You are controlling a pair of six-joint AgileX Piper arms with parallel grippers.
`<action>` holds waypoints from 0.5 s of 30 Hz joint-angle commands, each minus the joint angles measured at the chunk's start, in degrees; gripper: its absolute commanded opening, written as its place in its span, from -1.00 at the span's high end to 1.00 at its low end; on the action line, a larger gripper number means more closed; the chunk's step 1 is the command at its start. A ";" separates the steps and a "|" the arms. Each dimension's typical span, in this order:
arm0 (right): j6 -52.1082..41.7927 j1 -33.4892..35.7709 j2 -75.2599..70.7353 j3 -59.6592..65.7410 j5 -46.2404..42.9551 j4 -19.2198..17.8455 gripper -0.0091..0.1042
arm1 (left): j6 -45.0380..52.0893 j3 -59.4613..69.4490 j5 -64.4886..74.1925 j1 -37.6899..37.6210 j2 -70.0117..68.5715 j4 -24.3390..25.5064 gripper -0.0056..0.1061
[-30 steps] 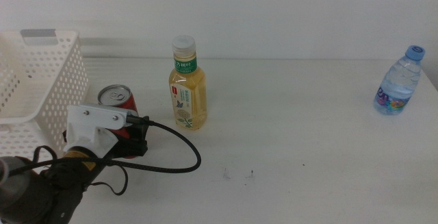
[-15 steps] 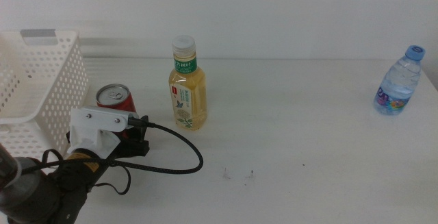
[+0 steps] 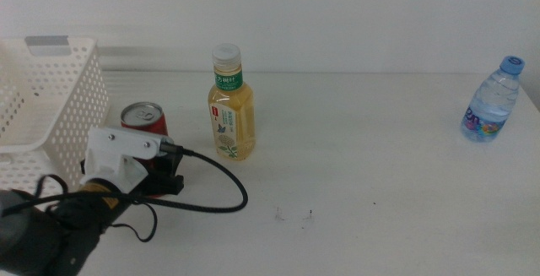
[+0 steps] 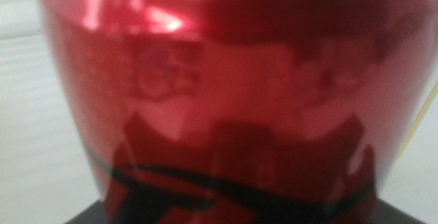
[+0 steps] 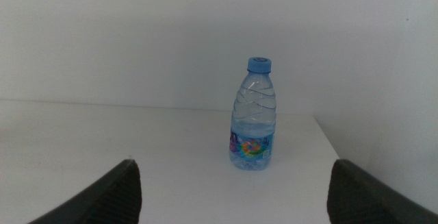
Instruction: Use arms to grab the bottles and put them into the dustbin to the left of the table.
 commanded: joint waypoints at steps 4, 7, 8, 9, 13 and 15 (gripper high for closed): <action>-0.13 -0.28 -0.24 0.14 -0.56 -0.11 -0.78 | -0.47 0.14 8.81 0.09 -12.24 -0.07 0.28; -0.13 -0.28 -0.24 0.14 -0.56 -0.11 -0.78 | -0.47 -0.57 15.77 0.09 -18.62 -0.93 0.28; -0.13 -0.28 -0.24 0.14 -0.56 -0.11 -0.78 | -0.47 -1.52 20.10 0.09 -20.77 -0.93 0.28; -0.13 -0.28 -0.24 0.14 -0.56 -0.11 -0.78 | -1.27 -2.90 25.57 0.09 -22.76 -0.78 0.28; -0.13 -0.28 -0.24 0.14 -0.56 -0.11 -0.78 | -3.80 -9.14 43.71 0.09 -28.49 -0.34 0.28; -0.13 -0.28 -0.24 0.14 -0.56 -0.11 -0.78 | -4.06 -13.31 52.37 0.09 -30.58 -0.05 0.28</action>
